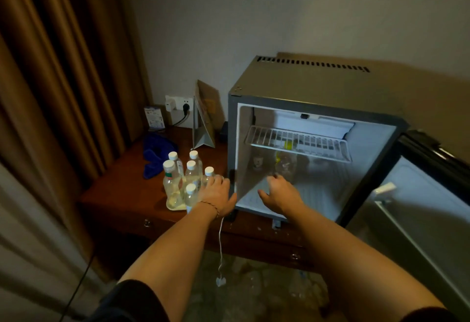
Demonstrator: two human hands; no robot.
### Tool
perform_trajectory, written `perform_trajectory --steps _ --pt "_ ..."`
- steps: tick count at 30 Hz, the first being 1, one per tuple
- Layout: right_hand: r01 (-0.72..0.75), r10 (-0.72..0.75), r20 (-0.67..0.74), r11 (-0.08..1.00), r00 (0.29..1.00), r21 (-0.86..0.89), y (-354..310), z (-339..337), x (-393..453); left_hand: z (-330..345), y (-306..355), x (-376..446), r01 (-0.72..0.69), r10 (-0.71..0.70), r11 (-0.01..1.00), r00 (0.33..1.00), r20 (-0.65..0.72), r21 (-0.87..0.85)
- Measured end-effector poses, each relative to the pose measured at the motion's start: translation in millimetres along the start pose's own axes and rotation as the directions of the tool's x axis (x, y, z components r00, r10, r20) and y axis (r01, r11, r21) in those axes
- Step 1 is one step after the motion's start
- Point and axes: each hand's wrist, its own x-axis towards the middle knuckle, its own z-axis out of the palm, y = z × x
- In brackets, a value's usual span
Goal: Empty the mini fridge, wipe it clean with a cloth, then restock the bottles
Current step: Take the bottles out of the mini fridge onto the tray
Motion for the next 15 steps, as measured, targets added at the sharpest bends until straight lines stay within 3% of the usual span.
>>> perform_trajectory --steps 6,11,15 --pt "-0.109 0.11 -0.048 0.994 0.993 0.009 36.1 -16.9 -2.5 -6.8 51.8 21.2 -0.089 0.089 0.996 0.995 0.042 0.005" --pt "-0.239 0.24 0.041 0.971 0.97 -0.028 42.3 -22.5 21.2 -7.9 63.9 52.2 -0.12 0.121 0.993 0.99 0.074 -0.015" --pt "-0.232 0.235 -0.017 0.967 0.972 0.101 48.0 -18.7 56.5 -2.8 67.7 88.7 -0.096 0.1 0.994 0.993 0.062 -0.059"
